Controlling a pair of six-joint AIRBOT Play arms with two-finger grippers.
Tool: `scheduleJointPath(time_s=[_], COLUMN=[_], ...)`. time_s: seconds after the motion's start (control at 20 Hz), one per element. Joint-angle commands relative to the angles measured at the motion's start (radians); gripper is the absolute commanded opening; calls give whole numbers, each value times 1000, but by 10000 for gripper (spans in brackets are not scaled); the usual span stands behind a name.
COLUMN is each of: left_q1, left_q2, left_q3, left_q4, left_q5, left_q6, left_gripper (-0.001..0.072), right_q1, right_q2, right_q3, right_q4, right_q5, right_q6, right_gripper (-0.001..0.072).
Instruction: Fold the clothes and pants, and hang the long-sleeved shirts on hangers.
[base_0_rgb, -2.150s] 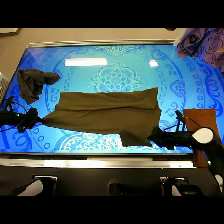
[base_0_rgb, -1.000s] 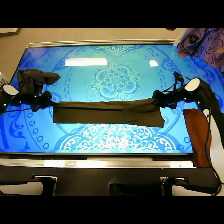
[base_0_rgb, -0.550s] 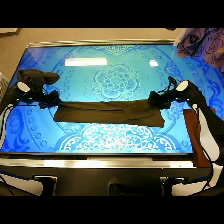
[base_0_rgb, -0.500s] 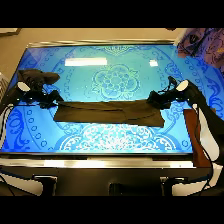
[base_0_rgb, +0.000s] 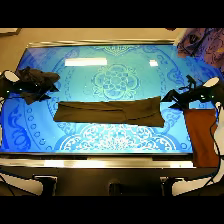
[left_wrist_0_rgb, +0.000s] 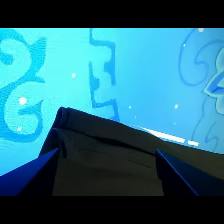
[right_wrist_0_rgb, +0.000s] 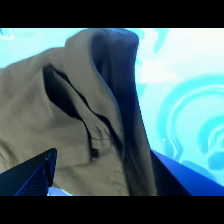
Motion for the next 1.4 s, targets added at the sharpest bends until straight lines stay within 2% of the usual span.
scheduleJointPath(time_s=[0.0, 0.15, 0.45, 0.65, 0.75, 0.8, 0.85, 0.9, 1.0, 1.05, 1.1, 1.15, 1.35], left_q1=[3, 3, 3, 2, -3, -7, -13, -19, -38, -55, -77, -103, -283], left_q2=[0, 0, 0, 0, 0, 0, 0, 0, -4, -7, -10, -16, -60], left_q3=[21, 21, 21, 21, 21, 21, 21, 21, 21, 21, 21, 21, 21], left_q4=[1, 1, 1, -3, -14, -23, -40, -60, -107, -126, -136, -140, -216], left_q5=[-30, -31, -33, -33, -33, -33, -33, -33, -32, -32, -32, -31, 37], left_q6=[-9, -9, -9, -10, -9, -8, -8, -7, 4, 4, 4, 5, 7], left_gripper=[689, 689, 689, 689, 689, 689, 688, 686, 616, 468, 198, 13, 16], right_q1=[-34, -33, -33, 3, 50, 76, 97, 114, 129, 129, 128, 128, 128], right_q2=[-76, -153, -238, -240, -240, -237, -228, -211, -139, -91, -40, 7, 182], right_q3=[4, 4, 4, 3, 3, 3, 4, 5, 8, 13, 24, 39, 90], right_q4=[92, 177, 216, 248, 233, 229, 219, 202, 130, 87, 31, -28, -193], right_q5=[67, 63, 58, 80, 85, 84, 84, 82, 63, 70, 87, 103, 154], right_q6=[-131, -175, -201, -204, -199, -196, -193, -183, -116, -66, -16, 31, 162], right_gripper=[683, 684, 683, 619, 447, 308, 126, 33, 25, 24, 24, 24, 24])
